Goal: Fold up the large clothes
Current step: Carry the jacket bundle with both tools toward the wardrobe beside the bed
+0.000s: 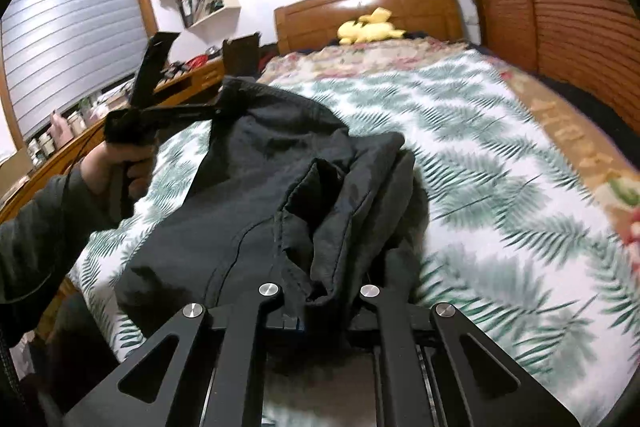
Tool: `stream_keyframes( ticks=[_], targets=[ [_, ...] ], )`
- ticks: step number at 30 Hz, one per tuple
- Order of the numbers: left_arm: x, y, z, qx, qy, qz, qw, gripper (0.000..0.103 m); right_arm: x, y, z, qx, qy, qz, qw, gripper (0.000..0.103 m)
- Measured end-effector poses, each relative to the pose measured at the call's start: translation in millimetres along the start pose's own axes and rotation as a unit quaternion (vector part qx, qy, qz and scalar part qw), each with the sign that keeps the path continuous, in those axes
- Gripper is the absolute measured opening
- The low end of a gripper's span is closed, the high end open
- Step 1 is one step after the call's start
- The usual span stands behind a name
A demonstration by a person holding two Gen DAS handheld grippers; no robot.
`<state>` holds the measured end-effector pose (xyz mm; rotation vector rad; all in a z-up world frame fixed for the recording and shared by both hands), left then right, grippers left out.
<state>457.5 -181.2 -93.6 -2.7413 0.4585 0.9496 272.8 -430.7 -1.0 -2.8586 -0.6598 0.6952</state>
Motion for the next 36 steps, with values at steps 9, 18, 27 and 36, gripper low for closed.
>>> stream_keyframes(
  ticks=[9, 18, 27, 36],
  targets=[
    [22.7, 141.9, -74.2, 0.050, 0.037, 0.056, 0.9965, 0.008, -74.8, 105.5, -28.3, -0.020, 0.036, 0.096, 0.995, 0.009],
    [38.0, 299.1, -156.3, 0.104, 0.082, 0.134, 0.9822, 0.008, -187.9, 224.1, -46.0, -0.010, 0.076, 0.240, 0.968, 0.009],
    [54.2, 374.7, -146.8, 0.140, 0.065, 0.168, 0.9737, 0.011, -240.1, 314.6, -4.2, 0.095, 0.057, 0.340, 0.934, 0.040],
    [4.5, 358.8, -136.7, 0.150, 0.097, 0.191, 0.9650, 0.081, -271.8, 294.2, -8.7, 0.093, 0.089, 0.403, 0.906, 0.072]
  ],
)
Point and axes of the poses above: each gripper's, at about its wrist camera, not at the fingertips, and x roughly the way its jaws point, y to its right, z to its underside, the point moved 8 cm from there along x, roughly the way its jaws point, and after that the axes turned 5 degrees about x, right-handed, at the moved point
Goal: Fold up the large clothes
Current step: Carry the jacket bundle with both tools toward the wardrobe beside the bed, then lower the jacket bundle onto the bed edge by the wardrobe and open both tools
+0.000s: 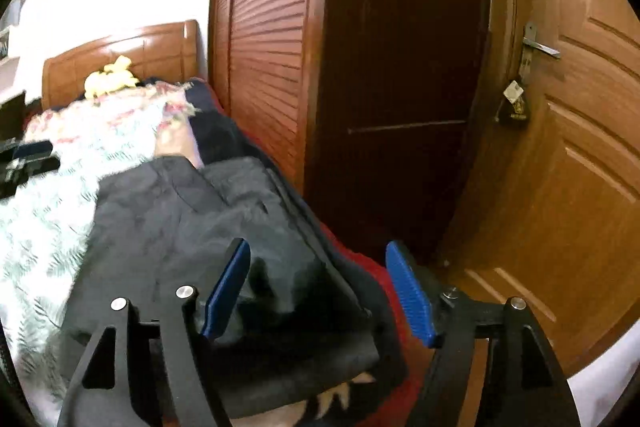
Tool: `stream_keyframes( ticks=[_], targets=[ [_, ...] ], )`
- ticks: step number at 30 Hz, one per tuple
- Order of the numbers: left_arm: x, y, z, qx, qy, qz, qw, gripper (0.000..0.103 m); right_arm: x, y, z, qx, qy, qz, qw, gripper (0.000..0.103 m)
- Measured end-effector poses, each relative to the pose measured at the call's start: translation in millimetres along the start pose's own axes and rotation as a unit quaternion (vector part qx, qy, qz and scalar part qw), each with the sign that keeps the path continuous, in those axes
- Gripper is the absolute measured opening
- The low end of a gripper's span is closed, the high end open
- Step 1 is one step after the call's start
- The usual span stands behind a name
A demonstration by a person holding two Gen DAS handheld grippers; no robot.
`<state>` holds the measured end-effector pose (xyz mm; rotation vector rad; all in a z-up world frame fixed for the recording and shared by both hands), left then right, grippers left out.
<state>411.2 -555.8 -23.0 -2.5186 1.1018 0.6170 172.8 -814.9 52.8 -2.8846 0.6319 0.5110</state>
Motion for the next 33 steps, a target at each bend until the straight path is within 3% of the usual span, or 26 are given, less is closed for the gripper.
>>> stream_keyframes(
  ticks=[5, 10, 13, 16, 17, 19, 25, 33],
  targets=[
    [-25.5, 10.2, 5.3, 0.012, 0.008, -0.003, 0.9999, 0.084, -28.3, -37.5, 1.0, -0.035, 0.034, -0.059, 0.997, 0.072],
    [-51.3, 19.0, 19.0, 0.015, 0.012, 0.002, 0.9998, 0.085, -27.4, -58.4, 10.6, -0.060, 0.020, -0.104, 0.992, 0.066],
    [-64.8, 22.5, 28.6, 0.012, 0.013, 0.007, 0.9998, 0.085, 12.7, -53.0, 16.9, -0.063, -0.024, -0.124, 0.990, 0.066],
    [-77.7, 25.5, 38.4, 0.012, 0.011, 0.007, 0.9998, 0.085, 60.7, -21.5, 31.4, -0.062, -0.075, -0.052, 0.994, 0.061],
    [-83.4, 26.4, 44.0, 0.010, 0.008, 0.008, 0.9999, 0.085, 72.3, -5.5, 39.7, -0.047, -0.087, -0.043, 0.994, 0.047],
    [-91.7, 26.1, 51.5, 0.006, 0.002, 0.007, 1.0000, 0.085, 83.7, 19.8, 52.2, -0.033, -0.100, -0.017, 0.994, 0.037],
    [-123.6, 19.4, 67.6, -0.005, -0.001, -0.006, 1.0000, 0.085, 57.0, 41.4, 47.1, -0.008, -0.081, -0.005, 0.997, 0.037],
    [-177.7, 7.6, 82.0, -0.011, 0.006, -0.043, 0.9990, 0.085, -18.0, -15.1, 27.6, -0.009, -0.043, -0.035, 0.998, 0.042]
  ],
)
Point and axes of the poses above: each gripper's, at about its wrist camera, not at the fingertips, and x roughly the way its jaws point, y to its right, z to its underside, the point moved 8 cm from there along x, roughly the way its jaws point, and after that the axes turned 5 degrees about x, right-handed, at the moved point
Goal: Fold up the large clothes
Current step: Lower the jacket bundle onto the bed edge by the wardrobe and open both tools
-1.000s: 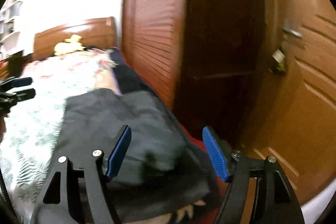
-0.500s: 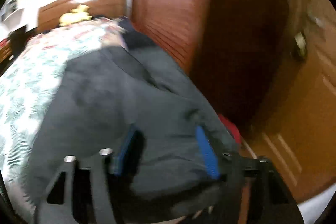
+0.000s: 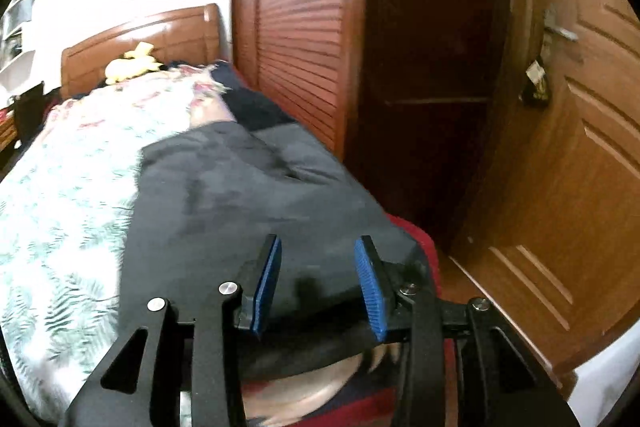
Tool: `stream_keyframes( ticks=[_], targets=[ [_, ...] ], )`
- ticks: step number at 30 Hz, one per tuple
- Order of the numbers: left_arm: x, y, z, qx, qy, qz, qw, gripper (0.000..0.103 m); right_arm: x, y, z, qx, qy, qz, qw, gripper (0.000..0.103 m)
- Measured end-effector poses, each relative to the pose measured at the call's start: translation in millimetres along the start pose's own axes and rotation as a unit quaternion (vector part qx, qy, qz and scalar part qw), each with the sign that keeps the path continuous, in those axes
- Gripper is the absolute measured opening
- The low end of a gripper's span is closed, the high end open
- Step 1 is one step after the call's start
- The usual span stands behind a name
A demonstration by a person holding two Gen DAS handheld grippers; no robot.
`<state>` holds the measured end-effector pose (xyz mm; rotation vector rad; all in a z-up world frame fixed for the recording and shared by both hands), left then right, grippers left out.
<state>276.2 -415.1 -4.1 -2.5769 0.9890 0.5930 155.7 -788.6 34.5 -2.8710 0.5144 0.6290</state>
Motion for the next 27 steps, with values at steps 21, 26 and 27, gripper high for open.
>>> stream_keyframes(
  ticks=[21, 26, 27],
  targets=[
    [-114.1, -69.9, 81.7, -0.058, -0.020, -0.081, 0.9949, 0.085, -107.3, -188.1, 65.4, -0.069, 0.024, -0.172, 0.982, 0.082],
    [-120.1, -95.0, 112.2, -0.092, -0.037, -0.104, 0.9897, 0.085, -98.2, -218.5, 70.3, -0.077, 0.022, -0.193, 0.978, 0.085],
    [-121.0, -100.2, 118.9, -0.097, -0.040, -0.107, 0.9886, 0.085, -92.0, -228.0, 70.5, -0.078, 0.022, -0.195, 0.978, 0.085]
  ],
)
Point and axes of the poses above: each gripper's, at about its wrist camera, not at the fingertips, and x roughly the way its jaws point, y to its right, z to its underside, the point moved 8 cm from there along x, roughly the way its jaws point, and after that the axes turned 5 degrees about x, right-handed, at the moved point
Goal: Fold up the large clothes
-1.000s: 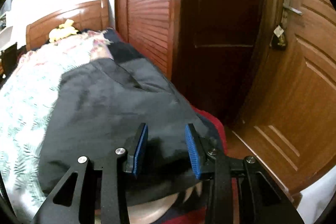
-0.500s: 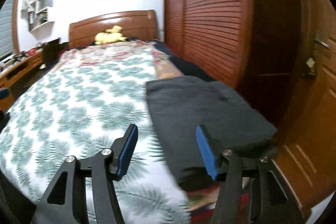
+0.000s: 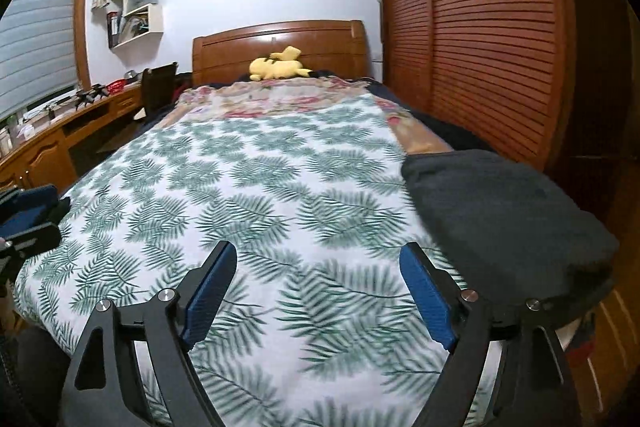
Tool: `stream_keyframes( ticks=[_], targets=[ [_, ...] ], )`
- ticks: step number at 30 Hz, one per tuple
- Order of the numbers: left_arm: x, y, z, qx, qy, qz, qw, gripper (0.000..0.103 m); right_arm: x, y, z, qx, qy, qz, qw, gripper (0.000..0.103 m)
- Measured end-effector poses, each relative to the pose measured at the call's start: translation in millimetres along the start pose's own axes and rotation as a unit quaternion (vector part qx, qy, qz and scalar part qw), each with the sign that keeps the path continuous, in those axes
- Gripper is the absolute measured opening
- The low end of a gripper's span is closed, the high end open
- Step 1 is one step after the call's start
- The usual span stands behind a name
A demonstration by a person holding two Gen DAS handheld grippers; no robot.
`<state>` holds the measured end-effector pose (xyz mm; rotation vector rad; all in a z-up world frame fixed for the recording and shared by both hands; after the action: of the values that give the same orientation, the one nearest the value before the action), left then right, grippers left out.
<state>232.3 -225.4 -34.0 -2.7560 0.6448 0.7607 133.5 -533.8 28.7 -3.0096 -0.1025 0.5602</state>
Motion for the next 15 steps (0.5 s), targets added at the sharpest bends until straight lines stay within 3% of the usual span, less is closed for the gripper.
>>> stream_keyframes(
  ticks=[9, 15],
  targets=[
    [-3.8, -41.3, 41.9, -0.040, -0.021, -0.035, 0.9984, 0.085, 40.1, -41.6, 14.8, -0.005, -0.019, -0.037, 0.999, 0.085],
    [-22.3, -65.9, 66.7, -0.066, -0.028, -0.066, 0.9952, 0.085, 40.9, -66.2, 22.7, -0.009, -0.025, -0.060, 0.998, 0.085]
  ],
)
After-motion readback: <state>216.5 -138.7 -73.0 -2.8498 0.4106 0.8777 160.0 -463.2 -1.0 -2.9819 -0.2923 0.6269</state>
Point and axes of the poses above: each gripper's, at about its wrist camera, not at the fingertips, and x roughly the way its jaws point, y to its right, z to its underside, the point moved 8 cm from there along x, roughly the way its jaws point, and after that the axes turned 5 degrees about x, right-handed, at the moved point
